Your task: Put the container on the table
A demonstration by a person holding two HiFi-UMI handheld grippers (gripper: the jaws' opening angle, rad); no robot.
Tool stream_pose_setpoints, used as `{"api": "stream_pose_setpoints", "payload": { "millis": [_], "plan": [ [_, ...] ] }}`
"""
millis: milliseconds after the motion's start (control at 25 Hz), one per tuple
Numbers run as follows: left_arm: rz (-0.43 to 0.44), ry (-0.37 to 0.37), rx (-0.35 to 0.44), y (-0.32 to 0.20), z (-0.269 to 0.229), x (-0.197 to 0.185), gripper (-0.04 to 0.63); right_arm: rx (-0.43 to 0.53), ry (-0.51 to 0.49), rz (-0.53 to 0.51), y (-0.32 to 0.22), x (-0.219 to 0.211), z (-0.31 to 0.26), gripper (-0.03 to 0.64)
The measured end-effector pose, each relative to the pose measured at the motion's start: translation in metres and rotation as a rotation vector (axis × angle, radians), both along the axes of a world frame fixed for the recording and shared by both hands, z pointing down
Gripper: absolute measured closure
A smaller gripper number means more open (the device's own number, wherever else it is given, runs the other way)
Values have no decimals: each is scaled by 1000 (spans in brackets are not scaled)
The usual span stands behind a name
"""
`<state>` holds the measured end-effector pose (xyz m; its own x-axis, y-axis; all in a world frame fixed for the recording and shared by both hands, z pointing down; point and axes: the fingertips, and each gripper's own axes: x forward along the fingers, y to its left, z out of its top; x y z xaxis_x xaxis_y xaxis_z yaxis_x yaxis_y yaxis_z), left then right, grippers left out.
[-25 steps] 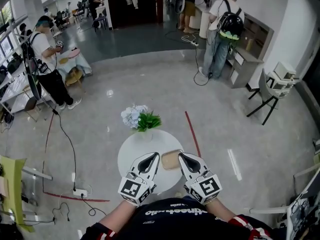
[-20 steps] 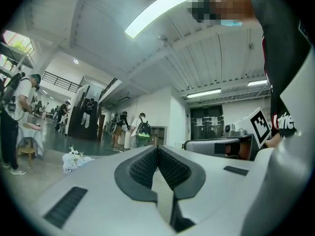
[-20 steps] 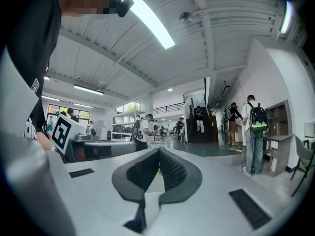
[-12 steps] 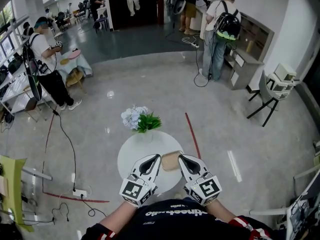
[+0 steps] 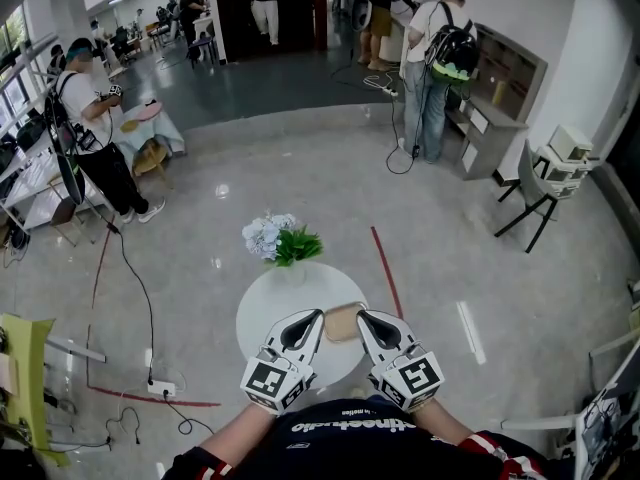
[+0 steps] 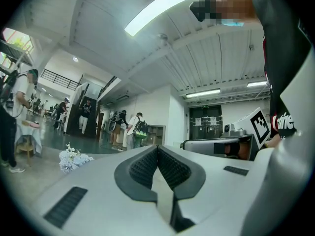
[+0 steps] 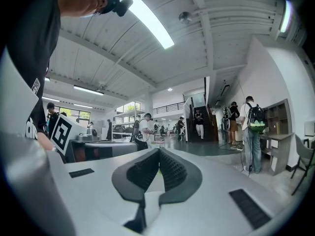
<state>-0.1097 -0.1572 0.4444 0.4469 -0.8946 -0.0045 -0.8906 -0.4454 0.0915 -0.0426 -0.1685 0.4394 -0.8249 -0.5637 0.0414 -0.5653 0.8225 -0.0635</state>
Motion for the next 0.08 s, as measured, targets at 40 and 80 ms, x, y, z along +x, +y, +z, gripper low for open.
{"api": "stream_pose_setpoints", "payload": {
  "millis": [40, 80],
  "plan": [
    [0, 1, -2, 0, 0, 0, 572, -1, -1, 0, 0, 0, 0, 603],
    [0, 3, -3, 0, 0, 1, 572, -2, -1, 0, 0, 0, 0, 603]
  ]
}}
